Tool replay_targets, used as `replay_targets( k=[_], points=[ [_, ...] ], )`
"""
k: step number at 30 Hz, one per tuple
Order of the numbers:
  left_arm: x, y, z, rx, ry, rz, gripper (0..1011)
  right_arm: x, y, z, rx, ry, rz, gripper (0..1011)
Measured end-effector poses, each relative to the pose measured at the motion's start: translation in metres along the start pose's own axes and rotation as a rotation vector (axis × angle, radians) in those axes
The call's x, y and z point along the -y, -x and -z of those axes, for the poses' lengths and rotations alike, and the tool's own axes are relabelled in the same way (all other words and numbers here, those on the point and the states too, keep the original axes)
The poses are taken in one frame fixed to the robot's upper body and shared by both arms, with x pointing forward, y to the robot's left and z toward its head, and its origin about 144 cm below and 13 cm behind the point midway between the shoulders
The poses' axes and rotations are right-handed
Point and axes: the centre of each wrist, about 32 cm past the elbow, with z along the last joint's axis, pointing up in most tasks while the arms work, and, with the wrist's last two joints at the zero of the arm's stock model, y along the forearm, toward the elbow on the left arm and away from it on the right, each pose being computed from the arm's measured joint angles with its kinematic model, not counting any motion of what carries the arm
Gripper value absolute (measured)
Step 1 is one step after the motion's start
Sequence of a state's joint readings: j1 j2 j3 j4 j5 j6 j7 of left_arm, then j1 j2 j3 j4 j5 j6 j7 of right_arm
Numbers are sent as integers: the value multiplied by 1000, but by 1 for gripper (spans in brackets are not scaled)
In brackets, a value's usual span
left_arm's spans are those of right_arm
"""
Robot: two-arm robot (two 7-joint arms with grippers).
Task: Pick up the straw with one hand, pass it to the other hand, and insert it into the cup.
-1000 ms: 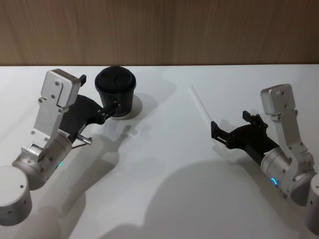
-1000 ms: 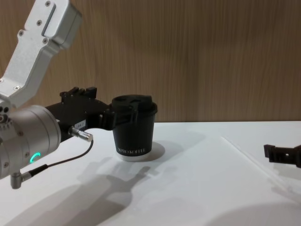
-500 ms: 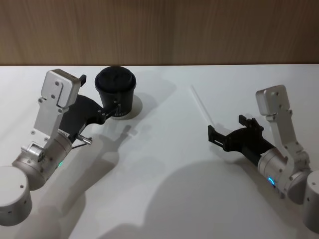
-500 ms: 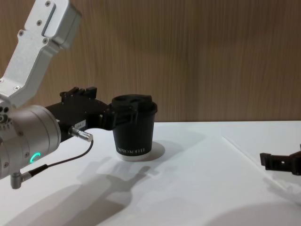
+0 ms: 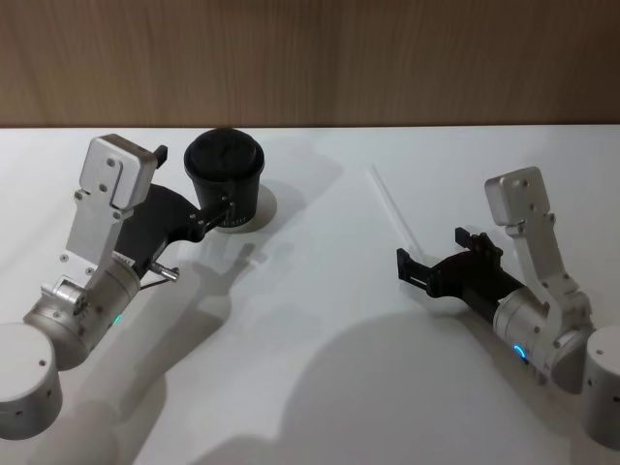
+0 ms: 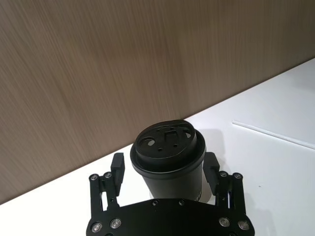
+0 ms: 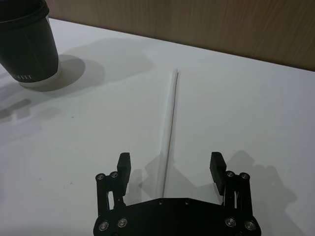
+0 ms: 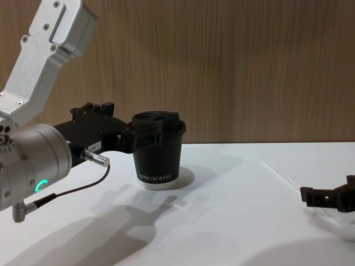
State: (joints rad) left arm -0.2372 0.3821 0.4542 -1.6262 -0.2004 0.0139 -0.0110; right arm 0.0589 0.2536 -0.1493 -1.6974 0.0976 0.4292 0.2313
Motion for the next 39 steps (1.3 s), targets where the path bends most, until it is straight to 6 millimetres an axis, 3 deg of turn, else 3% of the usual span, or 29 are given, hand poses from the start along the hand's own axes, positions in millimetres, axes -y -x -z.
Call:
replay_targets(
  k=[33,39],
  points=[
    [0,0,0,0,0,0,1002,-8,-3,1,11,29,-17,1001],
    [0,0,0,0,0,0,1001,-9,-3,2,10,30,-17,888]
  ],
)
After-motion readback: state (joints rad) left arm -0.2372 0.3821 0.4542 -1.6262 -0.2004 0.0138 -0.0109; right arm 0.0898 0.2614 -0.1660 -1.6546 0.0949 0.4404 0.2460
